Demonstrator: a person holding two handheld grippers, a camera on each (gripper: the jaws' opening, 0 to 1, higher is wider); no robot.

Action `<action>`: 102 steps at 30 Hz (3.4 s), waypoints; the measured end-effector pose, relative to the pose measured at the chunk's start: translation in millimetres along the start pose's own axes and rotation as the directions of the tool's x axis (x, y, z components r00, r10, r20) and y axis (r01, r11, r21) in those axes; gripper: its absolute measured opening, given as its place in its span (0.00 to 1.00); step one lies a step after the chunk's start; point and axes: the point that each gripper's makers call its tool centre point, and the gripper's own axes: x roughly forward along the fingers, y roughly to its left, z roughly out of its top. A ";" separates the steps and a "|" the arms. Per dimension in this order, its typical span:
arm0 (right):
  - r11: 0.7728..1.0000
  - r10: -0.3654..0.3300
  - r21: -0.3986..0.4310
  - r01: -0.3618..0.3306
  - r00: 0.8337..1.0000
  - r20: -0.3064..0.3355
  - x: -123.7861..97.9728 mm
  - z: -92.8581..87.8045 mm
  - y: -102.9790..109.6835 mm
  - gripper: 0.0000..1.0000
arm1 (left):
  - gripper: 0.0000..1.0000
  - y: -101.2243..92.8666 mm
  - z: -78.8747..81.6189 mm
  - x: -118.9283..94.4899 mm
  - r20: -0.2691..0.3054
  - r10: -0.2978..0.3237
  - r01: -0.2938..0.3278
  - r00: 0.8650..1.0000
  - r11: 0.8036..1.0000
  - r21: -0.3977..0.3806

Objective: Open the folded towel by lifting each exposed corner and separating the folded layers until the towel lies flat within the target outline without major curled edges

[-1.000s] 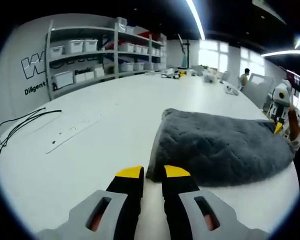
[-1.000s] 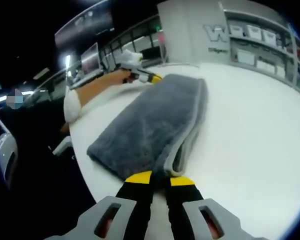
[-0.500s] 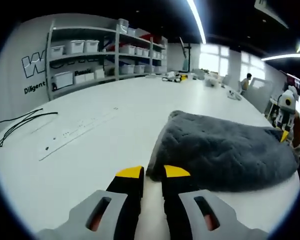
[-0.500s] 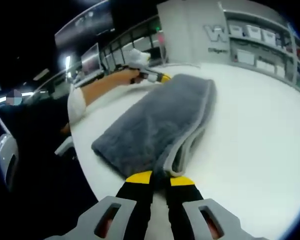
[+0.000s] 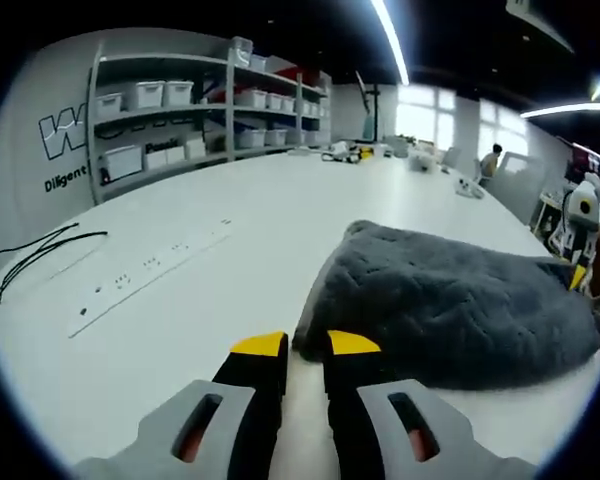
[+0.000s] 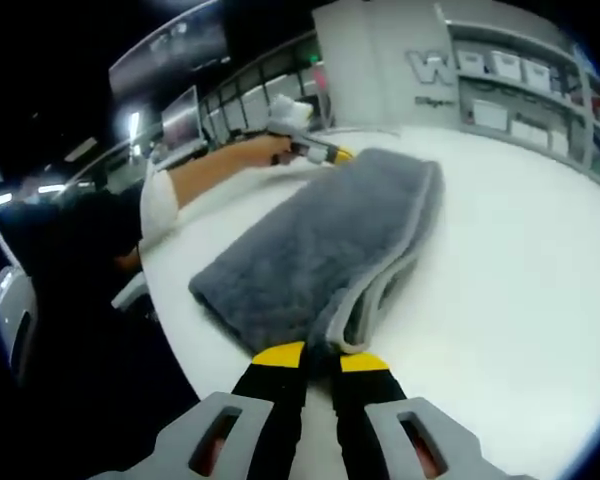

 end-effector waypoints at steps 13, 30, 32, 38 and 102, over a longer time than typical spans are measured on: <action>1.000 0.004 0.010 -0.004 1.000 0.009 0.8 0.6 5.1 0.06 | 0.16 5.5 5.3 12.3 0.008 0.013 -0.013 1.000 0.999 -0.031; 0.999 0.037 0.003 -0.037 0.999 0.016 0.4 2.0 9.8 0.08 | 0.28 16.8 17.5 16.3 0.006 0.098 -0.098 0.995 0.992 0.081; 0.999 0.044 -0.023 -0.044 0.999 0.023 -0.1 3.6 10.2 0.09 | 0.29 22.5 20.3 15.5 0.001 0.102 -0.101 0.995 0.991 0.091; 0.998 0.049 -0.045 -0.047 0.998 0.048 -3.8 9.3 10.7 0.15 | 0.35 31.5 28.1 5.0 -0.001 0.112 -0.111 0.994 0.981 0.160; 0.999 0.015 -0.045 -0.008 0.986 0.165 -3.8 23.7 -1.8 0.61 | 1.00 -111.2 -44.7 -252.3 0.249 0.267 -0.228 0.931 0.958 -0.175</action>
